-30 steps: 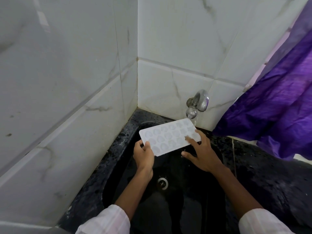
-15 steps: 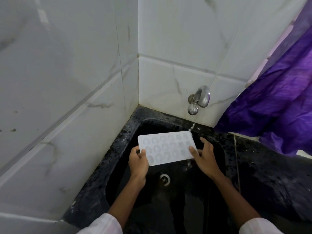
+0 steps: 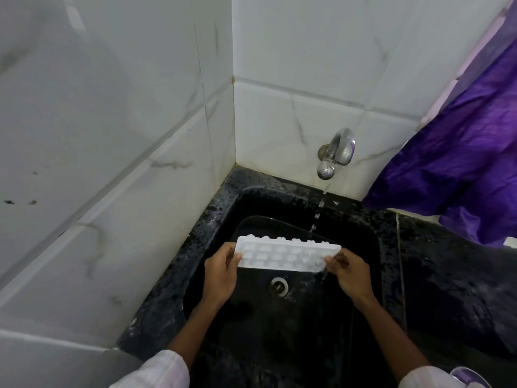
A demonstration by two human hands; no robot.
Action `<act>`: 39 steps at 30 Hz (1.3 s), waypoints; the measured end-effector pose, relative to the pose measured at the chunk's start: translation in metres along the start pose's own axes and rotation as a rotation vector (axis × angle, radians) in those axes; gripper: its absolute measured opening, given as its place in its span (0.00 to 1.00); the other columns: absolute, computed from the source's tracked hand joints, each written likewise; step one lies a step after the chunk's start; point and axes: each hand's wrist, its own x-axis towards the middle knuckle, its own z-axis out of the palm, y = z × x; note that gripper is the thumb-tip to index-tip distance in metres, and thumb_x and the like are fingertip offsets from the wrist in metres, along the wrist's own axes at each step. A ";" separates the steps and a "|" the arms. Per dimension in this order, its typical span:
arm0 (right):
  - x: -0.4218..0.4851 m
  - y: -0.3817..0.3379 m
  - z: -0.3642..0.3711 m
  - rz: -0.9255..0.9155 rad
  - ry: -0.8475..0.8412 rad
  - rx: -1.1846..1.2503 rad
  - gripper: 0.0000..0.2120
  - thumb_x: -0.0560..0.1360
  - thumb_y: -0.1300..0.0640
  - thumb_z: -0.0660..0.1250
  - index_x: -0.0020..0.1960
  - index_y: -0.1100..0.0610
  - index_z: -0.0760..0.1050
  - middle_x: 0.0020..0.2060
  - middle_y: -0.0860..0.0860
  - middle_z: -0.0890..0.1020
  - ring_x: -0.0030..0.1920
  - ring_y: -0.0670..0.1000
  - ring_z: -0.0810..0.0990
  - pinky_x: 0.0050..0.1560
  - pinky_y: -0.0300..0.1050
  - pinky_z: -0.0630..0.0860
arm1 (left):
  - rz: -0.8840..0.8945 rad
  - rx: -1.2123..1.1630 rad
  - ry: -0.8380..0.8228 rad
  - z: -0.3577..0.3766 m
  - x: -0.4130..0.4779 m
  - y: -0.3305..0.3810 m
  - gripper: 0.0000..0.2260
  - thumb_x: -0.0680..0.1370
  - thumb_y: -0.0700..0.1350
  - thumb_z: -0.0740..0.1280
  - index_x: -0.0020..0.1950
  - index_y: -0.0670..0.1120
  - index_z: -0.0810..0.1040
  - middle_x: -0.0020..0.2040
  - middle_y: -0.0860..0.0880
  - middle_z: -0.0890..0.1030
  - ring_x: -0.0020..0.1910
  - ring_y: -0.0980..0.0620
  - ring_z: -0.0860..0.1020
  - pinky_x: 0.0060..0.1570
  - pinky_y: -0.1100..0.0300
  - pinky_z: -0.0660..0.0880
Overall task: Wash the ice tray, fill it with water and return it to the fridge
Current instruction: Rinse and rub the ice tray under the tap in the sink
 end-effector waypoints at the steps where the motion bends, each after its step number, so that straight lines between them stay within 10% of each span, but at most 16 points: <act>1: -0.001 -0.003 -0.003 -0.028 0.015 -0.022 0.12 0.73 0.60 0.74 0.34 0.50 0.75 0.34 0.45 0.83 0.38 0.38 0.81 0.42 0.32 0.74 | 0.031 0.005 0.015 -0.001 0.000 0.001 0.06 0.80 0.39 0.67 0.54 0.46 0.82 0.47 0.57 0.85 0.47 0.61 0.83 0.50 0.55 0.81; 7: -0.010 -0.026 -0.022 -0.303 0.158 -0.038 0.12 0.73 0.66 0.72 0.46 0.49 0.82 0.39 0.35 0.84 0.43 0.35 0.82 0.45 0.27 0.74 | 0.205 -0.015 0.095 -0.007 0.000 0.014 0.12 0.79 0.35 0.68 0.60 0.46 0.83 0.58 0.56 0.84 0.58 0.63 0.81 0.60 0.65 0.77; 11: -0.020 -0.030 -0.030 -0.519 0.367 0.014 0.09 0.76 0.68 0.69 0.53 0.61 0.84 0.52 0.51 0.85 0.54 0.45 0.83 0.56 0.39 0.78 | 0.282 -0.098 0.153 -0.006 -0.003 0.022 0.12 0.77 0.30 0.68 0.56 0.41 0.84 0.60 0.50 0.84 0.62 0.58 0.80 0.63 0.64 0.75; 18: -0.037 0.003 -0.023 -0.374 0.300 -0.093 0.26 0.69 0.78 0.67 0.51 0.47 0.81 0.47 0.46 0.85 0.47 0.43 0.84 0.51 0.33 0.77 | 0.165 -0.092 0.061 0.008 -0.014 0.007 0.11 0.76 0.30 0.69 0.52 0.43 0.86 0.55 0.52 0.86 0.57 0.58 0.83 0.62 0.52 0.78; 23: -0.043 -0.014 -0.030 -0.502 0.495 -0.002 0.11 0.74 0.73 0.68 0.53 0.65 0.83 0.52 0.53 0.84 0.55 0.46 0.82 0.59 0.34 0.75 | 0.199 -0.165 0.084 0.005 -0.018 0.014 0.10 0.75 0.29 0.71 0.51 0.42 0.86 0.55 0.50 0.86 0.57 0.60 0.82 0.59 0.66 0.77; 27: -0.032 -0.001 -0.021 -0.241 0.267 -0.104 0.12 0.74 0.65 0.72 0.42 0.47 0.80 0.37 0.38 0.83 0.42 0.41 0.82 0.44 0.22 0.69 | -0.006 -0.116 -0.002 0.014 -0.015 -0.002 0.09 0.77 0.37 0.71 0.52 0.50 0.84 0.48 0.59 0.85 0.49 0.63 0.83 0.54 0.60 0.80; 30: -0.018 0.002 -0.022 -0.069 0.220 -0.084 0.02 0.76 0.60 0.70 0.47 0.55 0.82 0.37 0.44 0.81 0.42 0.48 0.81 0.39 0.30 0.67 | -0.093 -0.084 -0.132 0.020 -0.010 0.003 0.08 0.79 0.42 0.70 0.56 0.52 0.81 0.49 0.58 0.84 0.48 0.64 0.82 0.49 0.60 0.79; 39: 0.036 -0.017 -0.043 0.125 0.247 -0.098 0.14 0.78 0.47 0.65 0.56 0.54 0.82 0.46 0.51 0.84 0.50 0.53 0.81 0.55 0.57 0.78 | -0.244 -0.270 -0.238 0.044 0.042 0.050 0.11 0.83 0.45 0.63 0.64 0.49 0.76 0.54 0.49 0.84 0.52 0.51 0.84 0.53 0.47 0.82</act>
